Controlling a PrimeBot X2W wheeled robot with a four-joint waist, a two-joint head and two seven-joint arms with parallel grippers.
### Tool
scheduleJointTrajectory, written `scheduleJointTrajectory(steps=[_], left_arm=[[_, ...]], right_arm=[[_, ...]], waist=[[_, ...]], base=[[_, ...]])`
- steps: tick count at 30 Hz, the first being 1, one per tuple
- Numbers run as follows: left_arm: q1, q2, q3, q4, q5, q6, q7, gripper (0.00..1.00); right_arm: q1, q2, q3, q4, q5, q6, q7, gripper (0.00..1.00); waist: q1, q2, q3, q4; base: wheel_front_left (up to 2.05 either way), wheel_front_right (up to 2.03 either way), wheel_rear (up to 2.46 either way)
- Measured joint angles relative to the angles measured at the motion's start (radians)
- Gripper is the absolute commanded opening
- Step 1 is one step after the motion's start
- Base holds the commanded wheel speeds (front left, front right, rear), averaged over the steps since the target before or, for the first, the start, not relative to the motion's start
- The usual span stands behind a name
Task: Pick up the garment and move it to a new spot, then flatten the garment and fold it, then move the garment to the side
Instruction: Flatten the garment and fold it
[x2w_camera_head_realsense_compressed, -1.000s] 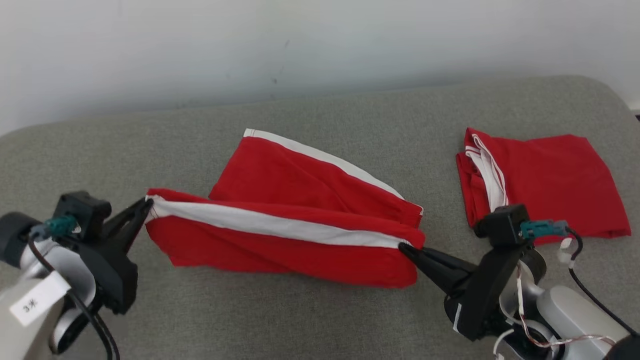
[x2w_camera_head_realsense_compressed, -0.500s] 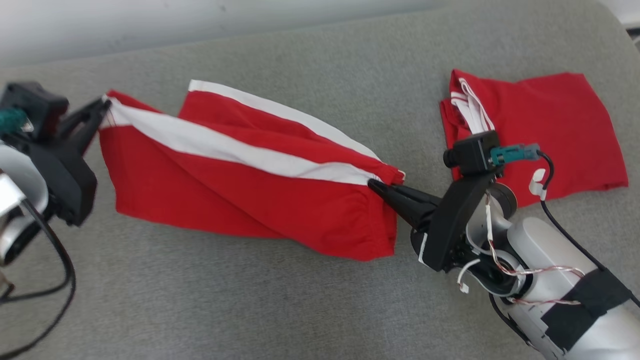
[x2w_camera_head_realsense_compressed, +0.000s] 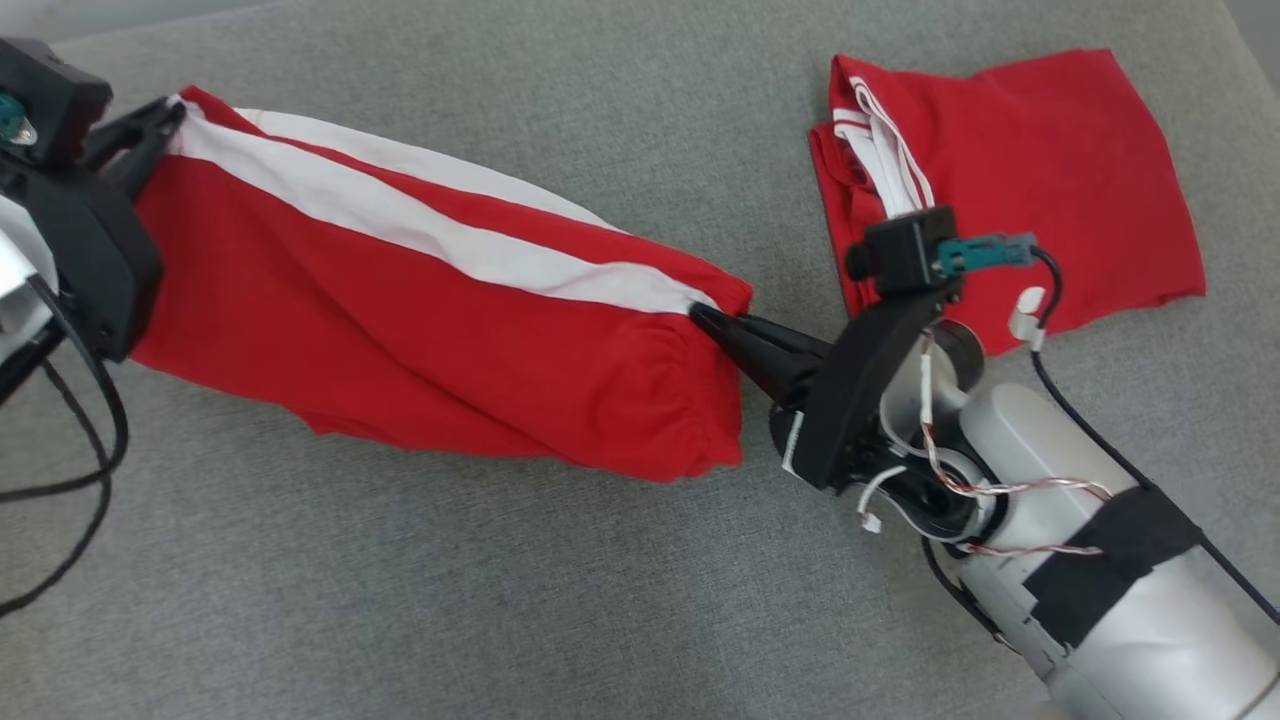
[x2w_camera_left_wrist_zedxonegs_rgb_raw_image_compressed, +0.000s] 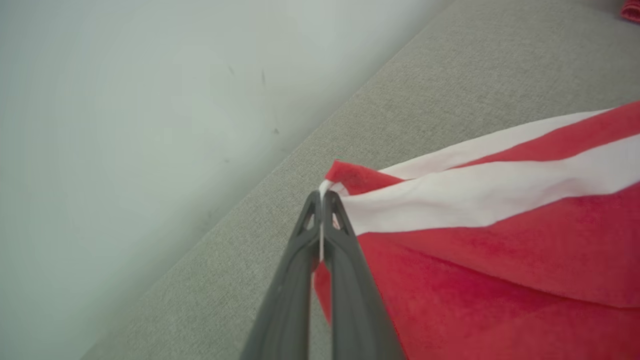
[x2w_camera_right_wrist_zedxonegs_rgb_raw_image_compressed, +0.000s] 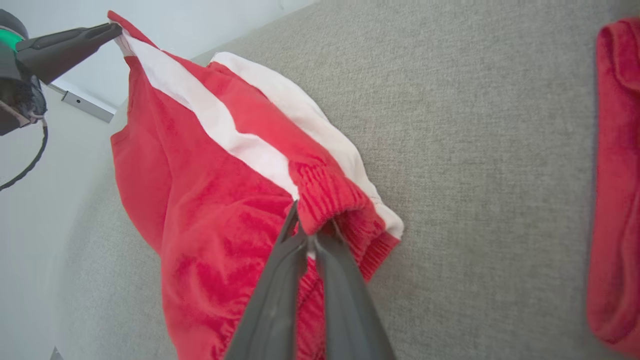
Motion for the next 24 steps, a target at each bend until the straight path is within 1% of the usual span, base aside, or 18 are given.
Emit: scheduleJointTrajectory(steps=[5,9,13,15,16,17,18,19,24], left_arm=[[-0.076,0.016,-0.055,0.035,-0.003,0.000,-0.023,0.00],[-0.135,0.005,-0.086,0.065,-0.031,0.000,-0.063,0.00],[-0.146,-0.002,-0.123,0.115,-0.051,0.000,-0.090,0.00],[-0.146,-0.008,-0.149,0.142,-0.054,0.000,-0.105,0.00],[-0.146,-0.012,-0.154,0.153,-0.061,0.000,-0.114,0.13],[-0.146,-0.016,-0.162,0.164,-0.064,0.000,-0.123,0.47],[-0.146,-0.023,-0.170,0.177,-0.064,0.000,-0.135,0.95],[-0.147,-0.032,-0.175,0.191,-0.065,0.000,-0.145,1.00],[-0.149,-0.059,-0.193,0.241,-0.111,0.000,-0.196,1.00]], right_arm=[[-0.039,0.044,0.011,0.024,-0.007,0.000,-0.020,0.00],[-0.058,0.053,0.014,0.047,-0.022,0.000,-0.038,0.00],[-0.077,0.057,0.016,0.064,-0.038,0.001,-0.056,0.00],[-0.082,0.060,0.016,0.079,-0.041,0.006,-0.064,0.00],[-0.087,0.062,0.018,0.084,-0.044,0.009,-0.070,0.00],[-0.093,0.063,0.019,0.089,-0.047,0.009,-0.075,0.22],[-0.096,0.063,0.017,0.094,-0.050,0.009,-0.085,0.62],[-0.096,0.063,0.016,0.101,-0.055,0.009,-0.092,1.00],[-0.101,0.060,0.013,0.123,-0.064,0.010,-0.124,1.00]], waist=[[0.0000,0.0000,0.035,-0.024],[0.0000,0.0000,0.065,-0.037],[0.0000,0.0001,0.090,-0.046],[0.0000,0.0000,0.098,-0.049],[0.0000,0.0001,0.101,-0.050],[0.0000,0.0001,0.102,-0.050],[0.0000,0.0000,0.102,-0.049],[0.0000,0.0000,0.101,-0.047],[-0.0001,-0.0001,0.085,-0.033]], base=[[0.00,0.00,0.00],[0.00,0.00,0.00],[0.00,0.00,0.00],[0.00,0.00,0.00],[0.00,0.00,0.00],[0.00,0.00,0.00],[0.00,0.00,0.00],[0.00,0.00,0.00],[0.00,0.00,0.00]])
